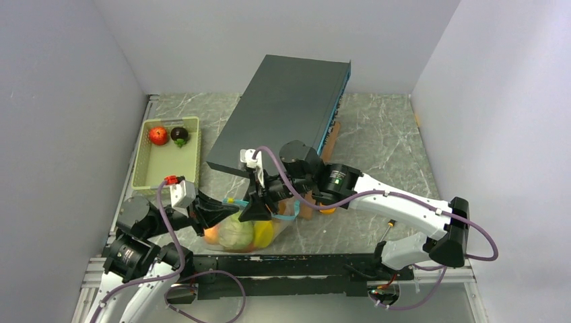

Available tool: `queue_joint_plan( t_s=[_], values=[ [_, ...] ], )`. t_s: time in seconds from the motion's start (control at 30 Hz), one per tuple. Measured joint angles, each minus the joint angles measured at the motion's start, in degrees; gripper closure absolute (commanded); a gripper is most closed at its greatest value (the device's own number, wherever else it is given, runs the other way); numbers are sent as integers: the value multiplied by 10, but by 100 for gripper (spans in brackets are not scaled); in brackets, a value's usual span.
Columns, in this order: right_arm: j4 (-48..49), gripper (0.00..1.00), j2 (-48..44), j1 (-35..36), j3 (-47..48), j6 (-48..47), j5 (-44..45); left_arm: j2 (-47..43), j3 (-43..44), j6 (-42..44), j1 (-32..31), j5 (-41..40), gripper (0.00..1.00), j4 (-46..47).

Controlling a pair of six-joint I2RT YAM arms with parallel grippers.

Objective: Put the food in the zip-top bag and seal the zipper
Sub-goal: Zip the zipper food storage bag at the center of the board.

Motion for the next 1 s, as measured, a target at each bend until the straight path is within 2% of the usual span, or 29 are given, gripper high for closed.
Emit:
queue_joint_plan(
  t_s=[0.13, 0.33, 0.57, 0.93, 1.0],
  values=[
    [-2, 42, 3, 3, 9, 7, 7, -5, 0, -1, 0, -19, 100, -14],
    [7, 41, 3, 3, 27, 12, 27, -23, -1, -7, 0, -29, 100, -30],
    [25, 59, 19, 3, 66, 22, 30, -18, -1, -26, 0, -23, 100, -34],
    [37, 61, 38, 3, 76, 28, 14, 5, -1, -41, 0, -20, 100, -45],
    [37, 64, 38, 3, 76, 28, 14, 2, -1, -42, 0, -20, 100, -45]
  ],
)
